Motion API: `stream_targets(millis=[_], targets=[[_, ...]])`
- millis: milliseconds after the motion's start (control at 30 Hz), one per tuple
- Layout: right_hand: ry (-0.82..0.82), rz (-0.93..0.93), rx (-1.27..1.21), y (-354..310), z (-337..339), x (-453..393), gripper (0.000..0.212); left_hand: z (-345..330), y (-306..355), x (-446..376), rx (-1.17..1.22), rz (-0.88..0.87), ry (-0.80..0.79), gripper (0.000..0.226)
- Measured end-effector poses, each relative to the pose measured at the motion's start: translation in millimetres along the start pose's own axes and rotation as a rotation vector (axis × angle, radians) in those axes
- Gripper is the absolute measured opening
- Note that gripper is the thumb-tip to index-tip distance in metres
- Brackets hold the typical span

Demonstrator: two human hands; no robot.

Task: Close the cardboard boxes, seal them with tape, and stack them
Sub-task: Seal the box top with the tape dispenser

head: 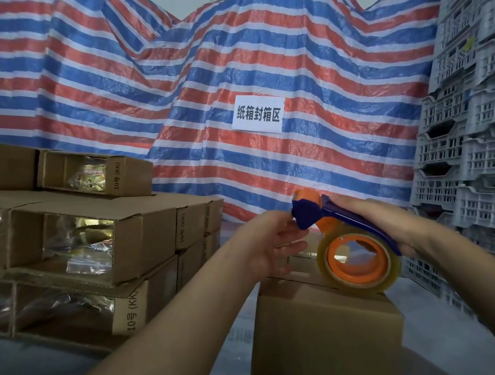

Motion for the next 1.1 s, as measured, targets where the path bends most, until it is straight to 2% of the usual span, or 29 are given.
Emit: stream_targets(millis=[167,367,533,667,833,900,967,1033,1100], targets=[[-0.033,0.010,0.016,-1,-1,-3,0.067,-1,-1,2,-0.029,-0.040,0.116,0.020],[-0.094,0.008,0.142,-10,-7,-10,0.080,1,-17,5,0.117,-0.112,0.216,0.022],[-0.144,-0.057,0.291,-23,-5,-11,0.061,12,-18,5,0.129,-0.095,0.243,0.021],[-0.227,-0.211,0.136,-16,4,-3,0.057,17,-23,7,0.279,-0.058,0.269,0.021],[-0.225,-0.189,0.241,-22,0,-7,0.052,22,-26,4,0.397,-0.060,0.253,0.026],[-0.271,-0.213,0.252,-27,-3,-6,0.051,32,-21,9,0.234,-0.082,0.321,0.025],[-0.309,-0.222,0.261,-30,-6,-8,0.055,48,-17,13,-0.137,-0.153,0.441,0.020],[-0.323,-0.207,0.322,-31,-10,-11,0.058,60,-18,14,-0.345,-0.227,0.444,0.014],[-0.323,-0.196,0.416,-35,-17,-16,0.057,70,-25,14,-0.411,-0.202,0.408,0.011]])
Point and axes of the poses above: each hand's wrist, its own x-axis away from the middle knuckle, its own z-axis out of the back of the hand, y = z × x, the point moved 4 cm from there along -x, towards the middle knuckle, and after that the axes turned 5 degrees about x, right-handed, at the moved point
